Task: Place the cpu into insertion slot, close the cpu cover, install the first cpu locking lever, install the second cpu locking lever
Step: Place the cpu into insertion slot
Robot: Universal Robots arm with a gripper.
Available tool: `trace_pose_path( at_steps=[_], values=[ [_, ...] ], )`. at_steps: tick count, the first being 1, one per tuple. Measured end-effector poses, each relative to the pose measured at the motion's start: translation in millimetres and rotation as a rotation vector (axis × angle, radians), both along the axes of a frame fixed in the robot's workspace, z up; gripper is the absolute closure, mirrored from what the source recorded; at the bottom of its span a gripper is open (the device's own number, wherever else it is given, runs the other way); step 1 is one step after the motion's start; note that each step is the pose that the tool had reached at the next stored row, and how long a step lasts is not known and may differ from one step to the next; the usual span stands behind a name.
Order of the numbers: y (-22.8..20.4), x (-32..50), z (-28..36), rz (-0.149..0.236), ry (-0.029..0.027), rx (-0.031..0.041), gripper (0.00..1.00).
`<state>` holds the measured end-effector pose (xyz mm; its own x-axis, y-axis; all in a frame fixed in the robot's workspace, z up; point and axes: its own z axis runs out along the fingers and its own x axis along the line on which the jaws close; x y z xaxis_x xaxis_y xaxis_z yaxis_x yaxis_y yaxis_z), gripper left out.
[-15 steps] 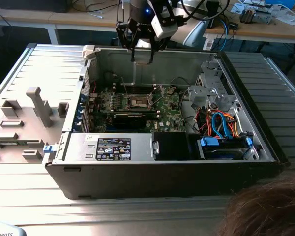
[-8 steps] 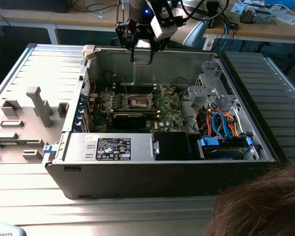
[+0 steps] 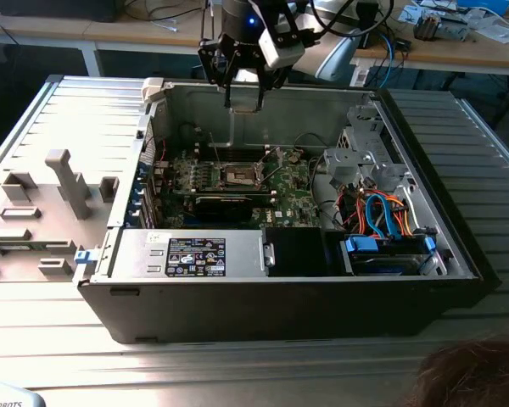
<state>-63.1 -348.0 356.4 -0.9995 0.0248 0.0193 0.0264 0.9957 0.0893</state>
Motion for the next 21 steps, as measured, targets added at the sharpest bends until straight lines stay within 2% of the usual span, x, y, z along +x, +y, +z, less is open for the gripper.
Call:
trace_pose_path(
  at_steps=[21],
  values=[
    [0.0, -3.3, -3.4, 0.0, 0.0, 0.0001, 0.46]
  ],
)
